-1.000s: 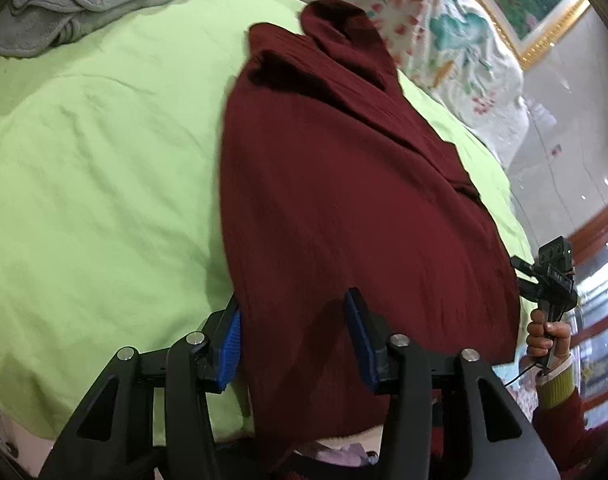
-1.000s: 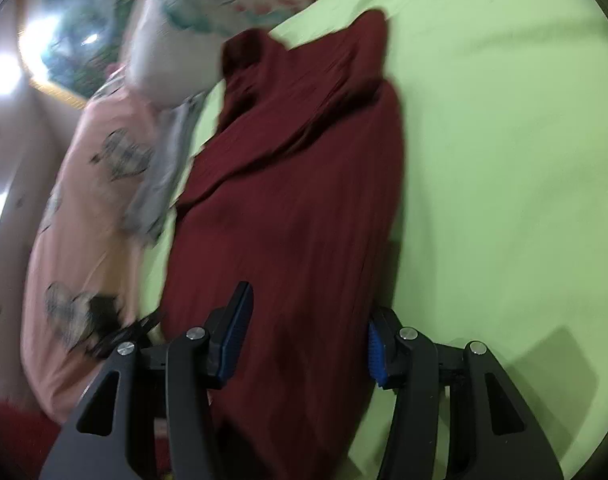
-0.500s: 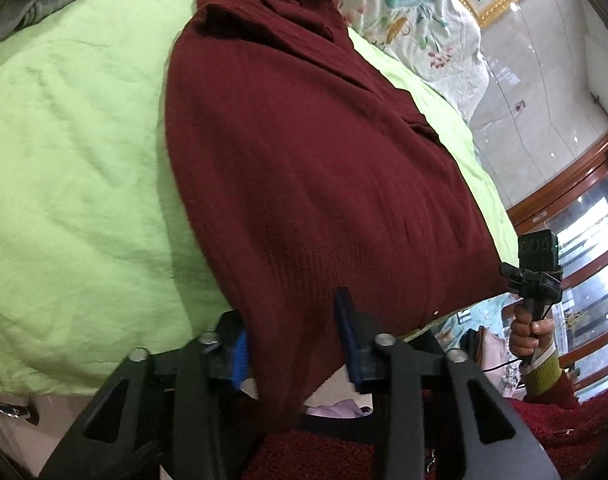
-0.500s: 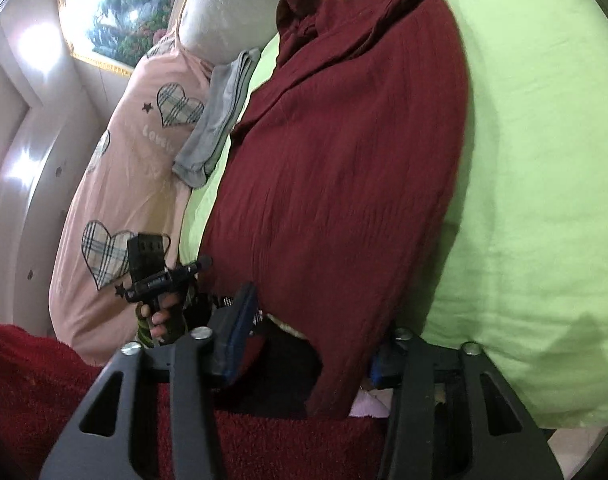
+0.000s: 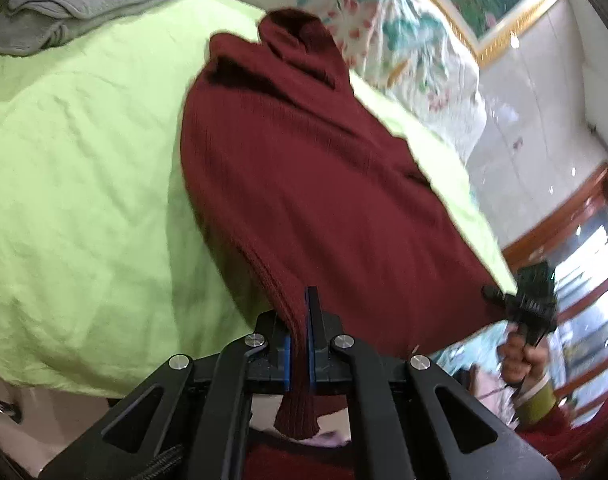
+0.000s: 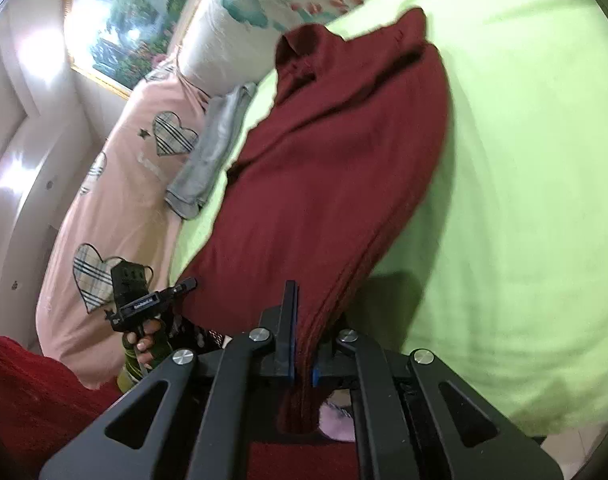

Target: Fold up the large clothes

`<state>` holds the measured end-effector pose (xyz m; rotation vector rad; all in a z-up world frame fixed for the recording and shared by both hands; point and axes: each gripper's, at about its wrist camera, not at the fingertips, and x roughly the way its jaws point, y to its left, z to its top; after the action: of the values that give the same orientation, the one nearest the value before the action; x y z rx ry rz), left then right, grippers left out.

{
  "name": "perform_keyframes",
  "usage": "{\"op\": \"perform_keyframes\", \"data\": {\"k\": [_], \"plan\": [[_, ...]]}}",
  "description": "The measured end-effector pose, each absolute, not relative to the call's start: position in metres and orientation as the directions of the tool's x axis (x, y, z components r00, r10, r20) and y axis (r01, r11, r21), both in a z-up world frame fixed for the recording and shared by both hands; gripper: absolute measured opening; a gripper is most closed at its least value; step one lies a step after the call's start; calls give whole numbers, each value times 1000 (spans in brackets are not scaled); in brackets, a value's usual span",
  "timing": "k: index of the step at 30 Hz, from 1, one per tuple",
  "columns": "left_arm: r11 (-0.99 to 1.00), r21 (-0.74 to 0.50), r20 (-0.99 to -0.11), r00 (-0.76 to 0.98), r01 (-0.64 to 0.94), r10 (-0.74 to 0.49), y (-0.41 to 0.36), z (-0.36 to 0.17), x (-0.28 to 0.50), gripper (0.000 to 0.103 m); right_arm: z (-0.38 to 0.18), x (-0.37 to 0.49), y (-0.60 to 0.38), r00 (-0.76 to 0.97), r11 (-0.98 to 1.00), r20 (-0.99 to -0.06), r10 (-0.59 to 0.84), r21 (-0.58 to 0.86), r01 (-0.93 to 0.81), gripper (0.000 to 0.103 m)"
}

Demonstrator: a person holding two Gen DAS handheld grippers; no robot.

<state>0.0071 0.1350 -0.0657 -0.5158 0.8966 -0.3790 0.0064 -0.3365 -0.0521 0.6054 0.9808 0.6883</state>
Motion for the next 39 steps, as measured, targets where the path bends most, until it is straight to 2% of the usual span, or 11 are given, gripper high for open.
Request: {"op": "perform_keyframes", "data": {"k": [8,14,18,23,28,33,36,39], "plan": [[799,-584,-541,666,143,-514,135,-16,35,3,-12,40,-334,441,623,-471,764,717,-313,5],[815,-562,-497,728,144,-472,141,18,93,3,13,94,-335,493,623,-434,754,710,-327,5],[833,-537,-489,757,130,-433,144,30,146,3,16,155,-330,526,665,-463,713,685,-298,5],[857,-511,-530,760,70,-377,145,21,225,3,-1,234,-326,562,738,-536,630,639,-217,5],[863,-505,-571,740,26,-356,147,4,274,3,-18,280,-324,545,752,-575,610,636,-171,5],[865,-500,-559,745,48,-364,146,7,265,3,-15,269,-325,541,738,-556,631,645,-197,5],[863,-497,-530,754,94,-388,143,18,231,3,-7,234,-330,528,714,-531,663,661,-232,5],[863,-489,-532,741,126,-410,145,22,189,3,-9,198,-338,486,708,-547,682,661,-249,5]]}}
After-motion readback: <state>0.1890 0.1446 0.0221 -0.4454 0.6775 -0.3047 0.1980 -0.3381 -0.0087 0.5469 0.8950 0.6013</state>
